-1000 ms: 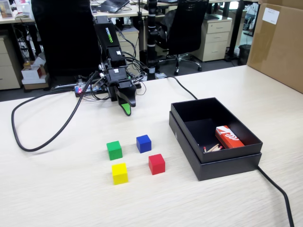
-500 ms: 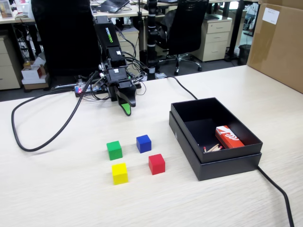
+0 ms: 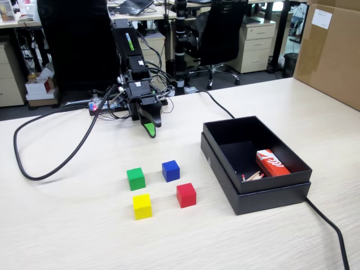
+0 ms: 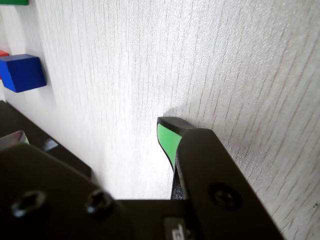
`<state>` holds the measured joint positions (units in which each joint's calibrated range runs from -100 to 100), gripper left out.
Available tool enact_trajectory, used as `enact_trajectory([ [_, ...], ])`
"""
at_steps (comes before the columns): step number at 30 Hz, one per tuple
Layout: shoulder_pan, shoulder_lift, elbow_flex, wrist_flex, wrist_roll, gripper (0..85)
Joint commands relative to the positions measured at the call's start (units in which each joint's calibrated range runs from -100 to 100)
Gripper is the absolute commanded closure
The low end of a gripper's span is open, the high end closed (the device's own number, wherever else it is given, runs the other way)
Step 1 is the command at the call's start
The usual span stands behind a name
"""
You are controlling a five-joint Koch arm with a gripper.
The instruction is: Put the green cube on top of the red cube
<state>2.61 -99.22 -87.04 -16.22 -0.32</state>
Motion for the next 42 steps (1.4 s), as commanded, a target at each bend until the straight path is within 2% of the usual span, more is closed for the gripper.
enact_trajectory([
  [1, -0.3, 0.1, -3.3, -1.9, -0.3, 35.2],
  [22, -0.2, 0.1, -2.6, -2.0, -0.3, 36.3],
  [35, -0.8, 4.3, 19.4, -15.3, -0.2, 38.0],
  [39, -2.1, 10.0, 25.3, -15.3, -2.1, 37.9],
  [42, -4.4, 20.1, 33.9, -15.3, -4.7, 37.9],
])
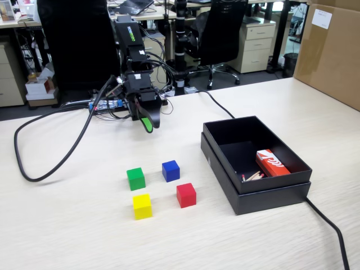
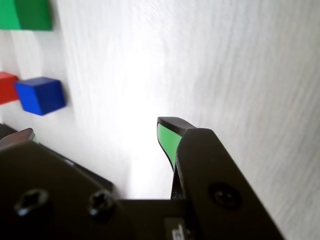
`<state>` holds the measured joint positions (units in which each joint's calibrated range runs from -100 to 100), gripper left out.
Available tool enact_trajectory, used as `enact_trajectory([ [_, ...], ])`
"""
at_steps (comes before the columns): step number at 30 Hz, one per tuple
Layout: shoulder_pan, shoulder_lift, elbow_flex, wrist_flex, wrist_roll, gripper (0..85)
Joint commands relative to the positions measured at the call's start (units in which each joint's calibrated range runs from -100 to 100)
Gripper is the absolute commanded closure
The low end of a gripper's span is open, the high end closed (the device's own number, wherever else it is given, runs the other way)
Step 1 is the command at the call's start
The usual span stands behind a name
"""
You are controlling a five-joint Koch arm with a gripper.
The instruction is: Put the green cube on top of the red cube
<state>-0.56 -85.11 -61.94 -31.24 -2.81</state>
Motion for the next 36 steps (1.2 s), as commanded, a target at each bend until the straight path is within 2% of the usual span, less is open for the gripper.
enact_trajectory([
  [1, -1.6, 8.2, 10.8, -0.2, -2.9, 37.9],
  [12, -6.2, 37.9, 33.9, -0.2, -7.8, 37.4],
  [22, -8.6, 59.4, 45.7, -0.2, -8.9, 37.6],
  [36, -8.0, 71.2, 50.5, -0.2, -8.9, 38.0],
])
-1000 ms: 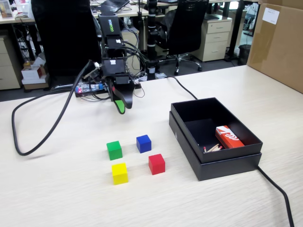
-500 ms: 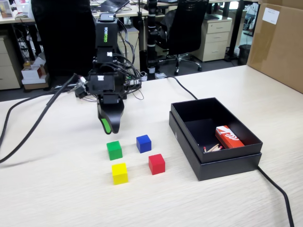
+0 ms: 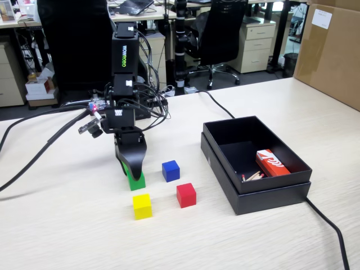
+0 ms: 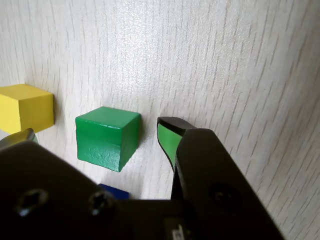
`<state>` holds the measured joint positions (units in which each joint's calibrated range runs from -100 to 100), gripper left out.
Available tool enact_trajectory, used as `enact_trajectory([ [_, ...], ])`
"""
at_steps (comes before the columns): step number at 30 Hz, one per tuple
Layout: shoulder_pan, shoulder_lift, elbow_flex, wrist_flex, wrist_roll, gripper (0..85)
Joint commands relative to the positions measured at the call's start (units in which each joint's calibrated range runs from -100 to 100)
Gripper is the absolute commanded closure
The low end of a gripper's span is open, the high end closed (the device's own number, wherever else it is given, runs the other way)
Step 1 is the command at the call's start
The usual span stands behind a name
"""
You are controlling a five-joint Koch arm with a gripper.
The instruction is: Put the green cube on top of the red cube
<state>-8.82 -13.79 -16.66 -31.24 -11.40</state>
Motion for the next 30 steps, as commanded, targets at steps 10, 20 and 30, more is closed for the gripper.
enact_trajectory([
  [10, 0.5, 3.7, 5.7, -0.2, -1.1, 43.5],
  [20, 0.4, 6.8, 7.3, -0.2, -1.1, 67.4],
  [30, 0.5, 4.0, 6.2, -0.4, -0.9, 83.3],
])
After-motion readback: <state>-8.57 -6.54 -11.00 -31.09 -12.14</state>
